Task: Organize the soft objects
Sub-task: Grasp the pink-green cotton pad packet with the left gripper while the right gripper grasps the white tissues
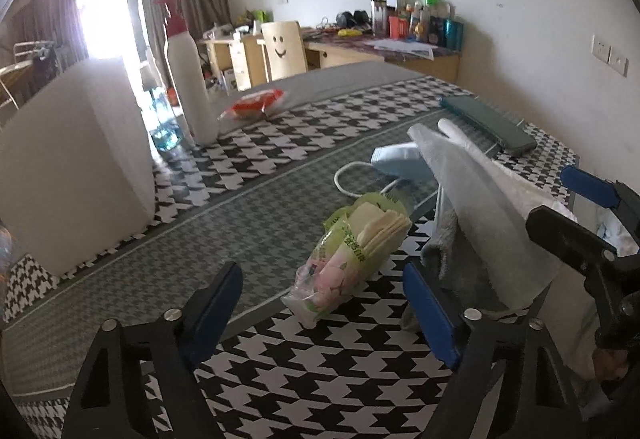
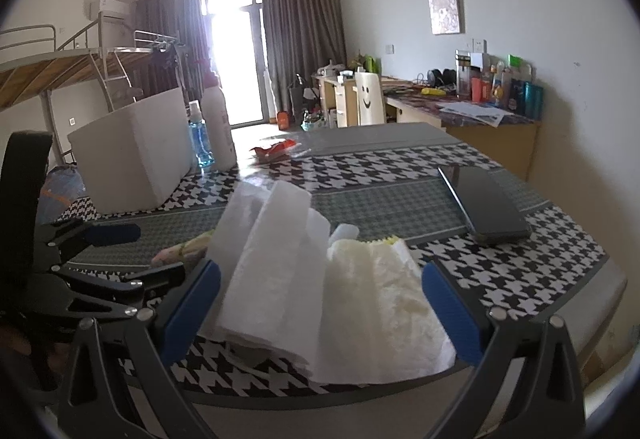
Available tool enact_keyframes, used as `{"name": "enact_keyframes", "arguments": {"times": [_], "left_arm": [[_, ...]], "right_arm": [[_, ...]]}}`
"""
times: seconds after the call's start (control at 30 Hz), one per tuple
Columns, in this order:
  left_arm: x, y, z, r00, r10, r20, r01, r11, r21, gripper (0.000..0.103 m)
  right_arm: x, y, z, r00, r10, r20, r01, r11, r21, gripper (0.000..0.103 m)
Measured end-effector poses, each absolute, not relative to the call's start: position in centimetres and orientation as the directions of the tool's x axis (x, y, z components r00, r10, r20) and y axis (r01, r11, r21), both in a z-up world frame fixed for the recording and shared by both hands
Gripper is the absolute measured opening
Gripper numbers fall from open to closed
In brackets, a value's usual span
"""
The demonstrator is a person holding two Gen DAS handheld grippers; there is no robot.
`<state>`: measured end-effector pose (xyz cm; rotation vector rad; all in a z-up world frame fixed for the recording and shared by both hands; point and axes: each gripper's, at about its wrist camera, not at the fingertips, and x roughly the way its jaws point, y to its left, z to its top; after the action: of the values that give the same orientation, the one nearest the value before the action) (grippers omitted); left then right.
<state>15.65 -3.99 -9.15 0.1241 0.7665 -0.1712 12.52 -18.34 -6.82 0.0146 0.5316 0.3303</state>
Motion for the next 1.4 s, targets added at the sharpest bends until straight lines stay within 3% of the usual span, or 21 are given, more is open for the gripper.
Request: {"name": "enact_keyframes", "arguments": {"times": [0.13,0.33,0.5,0.87,1.0,1.17,1.3,1.4], "left_arm": [[16.2,-4.1,-9.7,0.684,-0.118,-0.720,0.207,0.978,0.037,0.071],[17.1,-3.8,-10.3,0.646,-0.151,-0.748,0.214,0.977,-0.013,0.053],[17.2,-3.9,-10.5,0.630,-0.160,-0.760,0.221,0.975,-0.022,0.050],[17.6,-5.2,-10.9,0.614,-0.163,-0.772,0.268,0.963,0.010,0.050],[17.6,-5.5,-10.9,0.613,-0.174,-0.771,0.283,0.959,0.009,0.038],[17.6,-5.7,-10.9,0.613,-0.176,-0.770,0.292,0.956,0.013,0.033],[17.7,-5.7,-10.9,0.613,-0.181,-0.769,0.293,0.956,0.009,0.030],[17.6,-5.8,-10.8,0.615,-0.189,-0.766,0.303,0.953,0.008,0.027]], "right_arm": [[12.8,-19.0,-7.2,0.803,0.296,-0.517,-0.291,0.952,0.093,0.098],[13.5,-19.8,-8.1,0.780,0.285,-0.557,-0.276,0.956,0.101,0.084],[13.8,-21.1,-8.4,0.769,0.268,-0.580,-0.246,0.962,0.119,0.067],[14.2,-21.7,-9.1,0.755,0.239,-0.611,-0.236,0.968,0.087,0.066],[14.5,-21.8,-9.4,0.744,0.242,-0.623,-0.237,0.967,0.093,0.066],[14.6,-21.8,-9.5,0.743,0.239,-0.625,-0.241,0.967,0.083,0.064],[14.3,-21.6,-9.2,0.741,0.248,-0.623,-0.259,0.963,0.076,0.030],[14.3,-21.4,-9.3,0.736,0.249,-0.629,-0.267,0.961,0.067,0.019]]}}
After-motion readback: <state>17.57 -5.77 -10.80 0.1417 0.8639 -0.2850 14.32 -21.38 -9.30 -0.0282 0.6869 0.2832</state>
